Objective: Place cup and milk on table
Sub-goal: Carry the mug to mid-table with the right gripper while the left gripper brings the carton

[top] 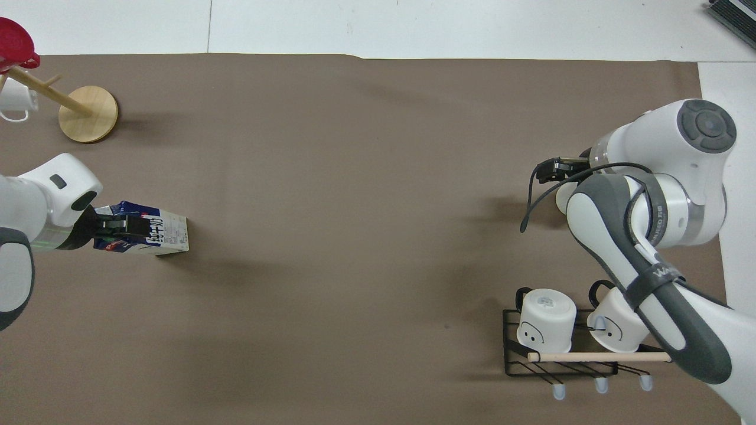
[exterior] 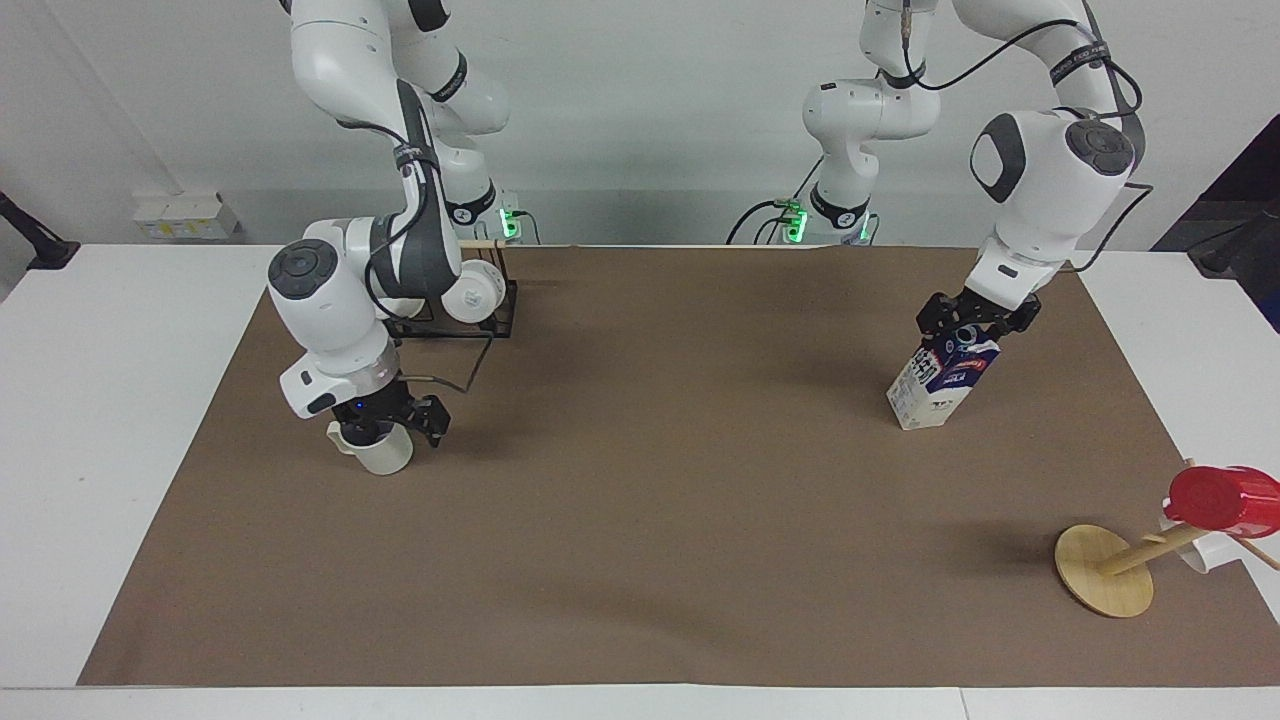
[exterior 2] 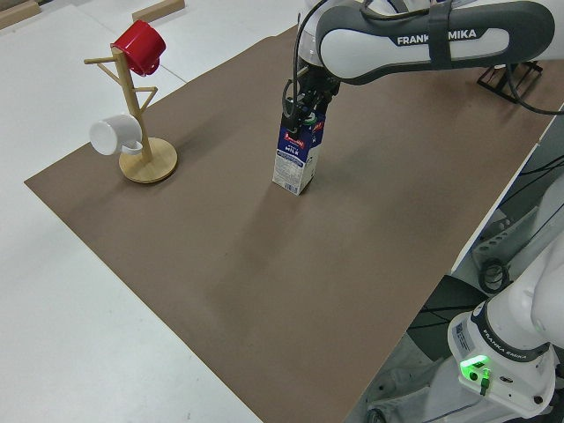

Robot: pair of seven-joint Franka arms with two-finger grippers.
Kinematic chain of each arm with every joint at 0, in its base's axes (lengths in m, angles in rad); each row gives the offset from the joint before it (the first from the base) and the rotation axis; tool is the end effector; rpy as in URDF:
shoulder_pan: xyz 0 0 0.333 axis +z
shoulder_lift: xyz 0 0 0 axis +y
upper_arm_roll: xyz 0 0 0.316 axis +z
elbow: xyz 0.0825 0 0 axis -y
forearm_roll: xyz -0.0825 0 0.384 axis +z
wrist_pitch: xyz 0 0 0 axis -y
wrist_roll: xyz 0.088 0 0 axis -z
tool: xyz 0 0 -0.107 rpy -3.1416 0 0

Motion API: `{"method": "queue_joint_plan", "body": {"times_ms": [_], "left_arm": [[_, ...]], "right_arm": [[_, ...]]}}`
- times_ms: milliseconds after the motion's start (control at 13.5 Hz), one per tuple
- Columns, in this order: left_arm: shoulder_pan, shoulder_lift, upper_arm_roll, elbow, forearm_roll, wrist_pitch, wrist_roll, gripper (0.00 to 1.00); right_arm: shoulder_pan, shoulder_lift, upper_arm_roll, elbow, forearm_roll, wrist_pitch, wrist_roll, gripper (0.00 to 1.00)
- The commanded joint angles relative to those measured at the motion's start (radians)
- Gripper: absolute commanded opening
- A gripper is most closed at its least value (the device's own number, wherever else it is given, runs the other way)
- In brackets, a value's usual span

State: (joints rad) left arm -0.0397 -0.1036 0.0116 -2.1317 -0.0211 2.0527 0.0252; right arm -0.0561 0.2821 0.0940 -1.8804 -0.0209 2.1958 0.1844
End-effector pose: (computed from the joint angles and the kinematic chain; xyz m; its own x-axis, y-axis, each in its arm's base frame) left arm 0.5207 -0.0157 0.4555 0.9987 -0.0435 0.0250 -0.0440 -0.9988 0.0195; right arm 0.6231 0.0198 0.3645 0.9898 -0.1384 0.0325 -0.1380 -0.9903 -0.0150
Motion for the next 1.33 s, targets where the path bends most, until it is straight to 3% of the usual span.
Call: {"method": "queue_joint_plan", "body": {"times_ms": [0, 148, 370, 444, 667, 963, 1259], "left_arm": [[0.014, -0.018, -0.007, -0.017, 0.009, 0.020, 0.029, 0.57], [0.014, -0.018, -0.007, -0.017, 0.009, 0.020, 0.029, 0.55], [0.021, -0.016, -0.007, -0.008, 0.009, 0.015, 0.032, 0.55], [0.021, -0.013, -0.007, -0.004, 0.010, 0.009, 0.032, 0.55], [0.020, -0.015, -0.007, 0.041, 0.009, -0.015, 0.030, 0.54], [0.014, -0.011, -0.008, 0.148, 0.009, -0.150, 0.022, 0.52], [0.003, -0.005, -0.015, 0.161, 0.006, -0.155, 0.006, 0.51]], "right_arm": [[-0.011, -0.044, 0.003, -0.059, 0.003, 0.018, -0.048, 1.00], [-0.016, -0.035, 0.003, -0.062, -0.002, 0.021, -0.091, 1.00], [-0.018, -0.037, 0.003, -0.062, -0.008, 0.006, -0.095, 0.10], [-0.016, -0.037, 0.003, -0.062, -0.008, -0.001, -0.095, 0.00], [-0.019, -0.040, 0.001, -0.054, -0.008, -0.045, -0.092, 0.00], [0.002, -0.047, 0.001, -0.013, -0.008, -0.057, -0.045, 0.00], [0.120, -0.029, 0.003, 0.065, -0.008, -0.062, 0.070, 0.00]]}}
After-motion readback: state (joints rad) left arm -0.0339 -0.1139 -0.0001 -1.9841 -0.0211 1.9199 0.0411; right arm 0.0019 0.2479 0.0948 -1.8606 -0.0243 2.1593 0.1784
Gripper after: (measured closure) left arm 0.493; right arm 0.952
